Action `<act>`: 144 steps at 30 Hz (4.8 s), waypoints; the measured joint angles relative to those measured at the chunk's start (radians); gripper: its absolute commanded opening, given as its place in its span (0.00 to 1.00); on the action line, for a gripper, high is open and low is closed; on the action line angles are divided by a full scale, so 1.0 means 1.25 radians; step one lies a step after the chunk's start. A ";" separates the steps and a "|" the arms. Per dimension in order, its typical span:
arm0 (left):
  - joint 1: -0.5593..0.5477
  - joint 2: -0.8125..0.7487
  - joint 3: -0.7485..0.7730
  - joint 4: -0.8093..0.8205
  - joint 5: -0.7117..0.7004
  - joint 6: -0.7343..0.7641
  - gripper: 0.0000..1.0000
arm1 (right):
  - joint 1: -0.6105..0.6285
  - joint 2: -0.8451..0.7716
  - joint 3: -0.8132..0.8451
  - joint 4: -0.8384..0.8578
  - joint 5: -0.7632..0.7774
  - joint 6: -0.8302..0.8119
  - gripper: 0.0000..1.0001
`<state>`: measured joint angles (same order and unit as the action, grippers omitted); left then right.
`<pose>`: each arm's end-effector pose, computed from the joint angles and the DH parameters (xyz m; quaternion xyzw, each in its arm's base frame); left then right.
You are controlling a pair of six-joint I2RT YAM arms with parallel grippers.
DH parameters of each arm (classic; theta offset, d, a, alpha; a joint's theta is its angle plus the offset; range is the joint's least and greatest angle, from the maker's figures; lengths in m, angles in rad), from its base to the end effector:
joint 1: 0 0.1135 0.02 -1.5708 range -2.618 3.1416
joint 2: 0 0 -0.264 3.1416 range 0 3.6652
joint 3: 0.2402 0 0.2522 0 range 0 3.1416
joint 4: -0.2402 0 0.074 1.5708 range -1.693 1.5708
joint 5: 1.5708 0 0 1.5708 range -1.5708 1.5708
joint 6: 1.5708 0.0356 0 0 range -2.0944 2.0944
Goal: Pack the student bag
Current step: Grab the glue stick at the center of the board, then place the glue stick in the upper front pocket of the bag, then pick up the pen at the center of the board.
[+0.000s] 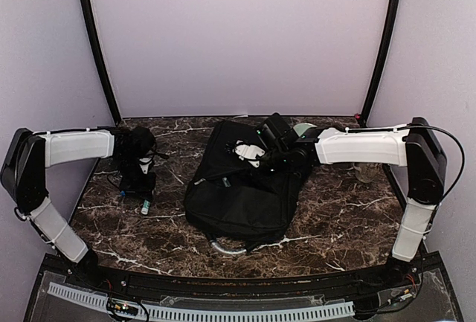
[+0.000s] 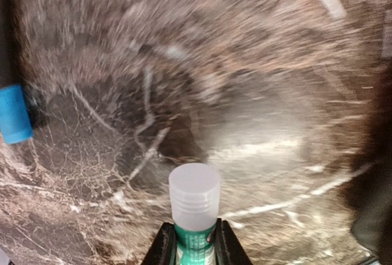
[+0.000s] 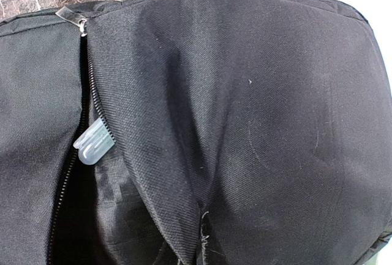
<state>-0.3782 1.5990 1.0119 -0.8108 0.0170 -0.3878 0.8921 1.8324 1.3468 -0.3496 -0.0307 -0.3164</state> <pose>0.2632 -0.1052 0.1837 -0.0040 0.9962 -0.0401 0.0769 0.2543 0.3171 0.2260 -0.5346 0.7647 0.1158 0.3407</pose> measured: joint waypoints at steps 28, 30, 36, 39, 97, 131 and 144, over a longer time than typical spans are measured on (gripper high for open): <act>-0.276 0.123 0.237 0.162 0.314 -0.065 0.11 | 0.002 0.000 0.007 -0.009 0.005 0.000 0.02; -0.276 0.135 0.258 0.154 0.285 -0.078 0.12 | 0.005 0.000 0.007 -0.009 0.010 -0.001 0.02; -0.276 0.186 0.329 0.149 0.208 -0.133 0.31 | 0.009 -0.003 0.007 -0.010 0.025 -0.004 0.01; -0.285 0.196 0.344 0.145 0.193 -0.147 0.35 | 0.009 -0.003 0.007 -0.010 0.026 -0.004 0.01; -0.370 0.110 0.095 0.548 0.012 -0.110 0.26 | 0.020 -0.003 0.007 -0.007 0.027 -0.013 0.01; 0.028 -0.208 -0.068 0.168 -0.326 -0.092 0.72 | 0.021 -0.006 0.006 -0.013 0.018 -0.015 0.01; 0.287 -0.047 -0.035 0.195 -0.103 -0.011 0.63 | 0.021 -0.006 0.006 -0.013 0.016 -0.015 0.01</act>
<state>-0.0196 1.5406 0.9676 -0.5674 -0.1120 -0.4019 0.9184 1.8252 1.3548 -0.3656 -0.0105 -0.3355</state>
